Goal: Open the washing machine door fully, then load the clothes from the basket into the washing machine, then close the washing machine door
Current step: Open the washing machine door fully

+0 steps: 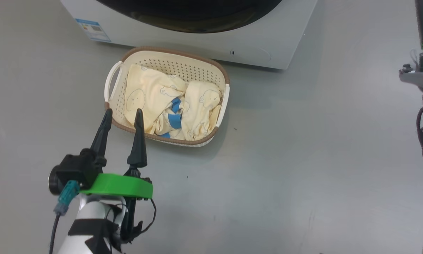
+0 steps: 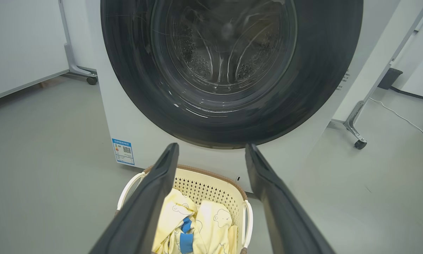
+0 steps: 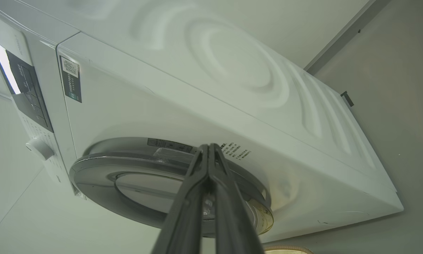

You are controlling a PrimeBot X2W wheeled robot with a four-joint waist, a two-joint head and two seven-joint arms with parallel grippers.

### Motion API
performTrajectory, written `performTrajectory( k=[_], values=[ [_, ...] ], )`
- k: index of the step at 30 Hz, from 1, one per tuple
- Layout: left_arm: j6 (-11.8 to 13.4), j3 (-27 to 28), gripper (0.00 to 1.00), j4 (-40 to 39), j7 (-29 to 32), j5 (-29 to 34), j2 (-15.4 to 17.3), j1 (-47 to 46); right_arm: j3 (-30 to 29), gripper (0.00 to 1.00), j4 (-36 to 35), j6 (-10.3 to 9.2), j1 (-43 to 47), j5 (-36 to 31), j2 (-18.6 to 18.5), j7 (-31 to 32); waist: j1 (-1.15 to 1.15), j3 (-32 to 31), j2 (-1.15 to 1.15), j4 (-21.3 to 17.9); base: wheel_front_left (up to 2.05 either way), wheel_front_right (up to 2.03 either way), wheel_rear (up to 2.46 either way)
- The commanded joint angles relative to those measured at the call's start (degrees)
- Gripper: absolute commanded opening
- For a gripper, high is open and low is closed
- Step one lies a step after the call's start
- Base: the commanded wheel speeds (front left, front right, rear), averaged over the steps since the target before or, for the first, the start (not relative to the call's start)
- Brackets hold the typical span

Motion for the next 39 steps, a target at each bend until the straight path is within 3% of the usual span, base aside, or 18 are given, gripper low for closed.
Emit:
performTrajectory(
  k=[1, 16, 39],
  values=[
    [0.37, 1.37, 1.00, -2.16, -0.56, -0.46, 0.87, -1.71, 1.01, 0.00, -1.48, -0.15, -3.30, 0.18, -0.64, 1.20, -0.01, 1.28, 0.00, 1.01, 0.00, 0.00, 0.00],
    [1.09, -0.71, 1.00, -3.18, -0.56, -2.06, 0.87, -4.68, 2.74, 0.00, 3.55, -0.15, -18.77, -1.49, -1.24, 11.41, -0.01, 6.72, 0.00, 4.22, 0.00, 0.00, 0.00],
    [1.76, -3.51, 1.00, -3.97, -0.56, -3.62, 0.87, -7.62, 4.25, 0.00, 13.32, -0.15, -34.00, -1.42, 1.19, 20.21, -0.01, 12.18, 0.00, 7.47, 0.00, 0.00, 0.00]
  ],
)
